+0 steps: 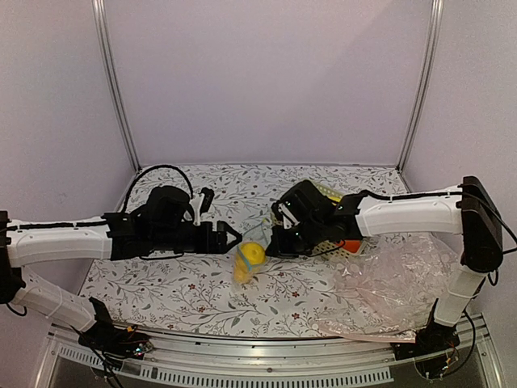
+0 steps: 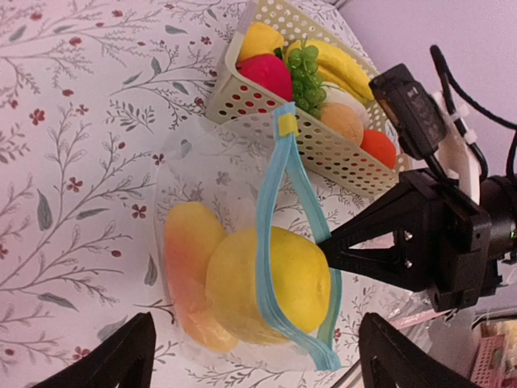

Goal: Place the food in the zip-top bag and seal the zipper
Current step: Adjust the zipper food storage bag at the center of the board, then adjust the fake fruit in the zipper food storage bag.

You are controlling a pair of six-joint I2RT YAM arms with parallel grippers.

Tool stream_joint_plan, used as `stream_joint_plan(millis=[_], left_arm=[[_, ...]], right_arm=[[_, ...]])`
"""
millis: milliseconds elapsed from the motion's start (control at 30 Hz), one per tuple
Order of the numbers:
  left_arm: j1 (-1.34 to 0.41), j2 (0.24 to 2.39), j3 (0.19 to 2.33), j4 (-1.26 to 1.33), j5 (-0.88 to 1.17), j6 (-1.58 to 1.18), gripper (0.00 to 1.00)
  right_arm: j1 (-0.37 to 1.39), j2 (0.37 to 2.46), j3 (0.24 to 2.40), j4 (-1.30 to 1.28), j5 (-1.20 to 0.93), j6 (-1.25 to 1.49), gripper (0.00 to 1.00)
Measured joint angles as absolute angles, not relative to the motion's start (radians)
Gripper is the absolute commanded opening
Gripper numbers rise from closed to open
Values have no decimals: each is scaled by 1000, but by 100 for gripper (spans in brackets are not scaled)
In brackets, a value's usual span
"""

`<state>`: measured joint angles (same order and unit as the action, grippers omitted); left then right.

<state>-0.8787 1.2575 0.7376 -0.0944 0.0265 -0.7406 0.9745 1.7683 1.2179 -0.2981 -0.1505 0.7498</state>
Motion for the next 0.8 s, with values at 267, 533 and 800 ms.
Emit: stream_joint_plan(millis=[267,533,800], left_arm=[[-892,1337,898,-208,81,-628,100],[-934,1465,965,-319,120,-611,99],[-949,1493,966,-365,101,-636,93]], right_arm=[[975,1753,1238,-383,-174,730,0],[977,1744,1274,-406,-148,717,0],[987,1743,1290,-425,-131,699,0]])
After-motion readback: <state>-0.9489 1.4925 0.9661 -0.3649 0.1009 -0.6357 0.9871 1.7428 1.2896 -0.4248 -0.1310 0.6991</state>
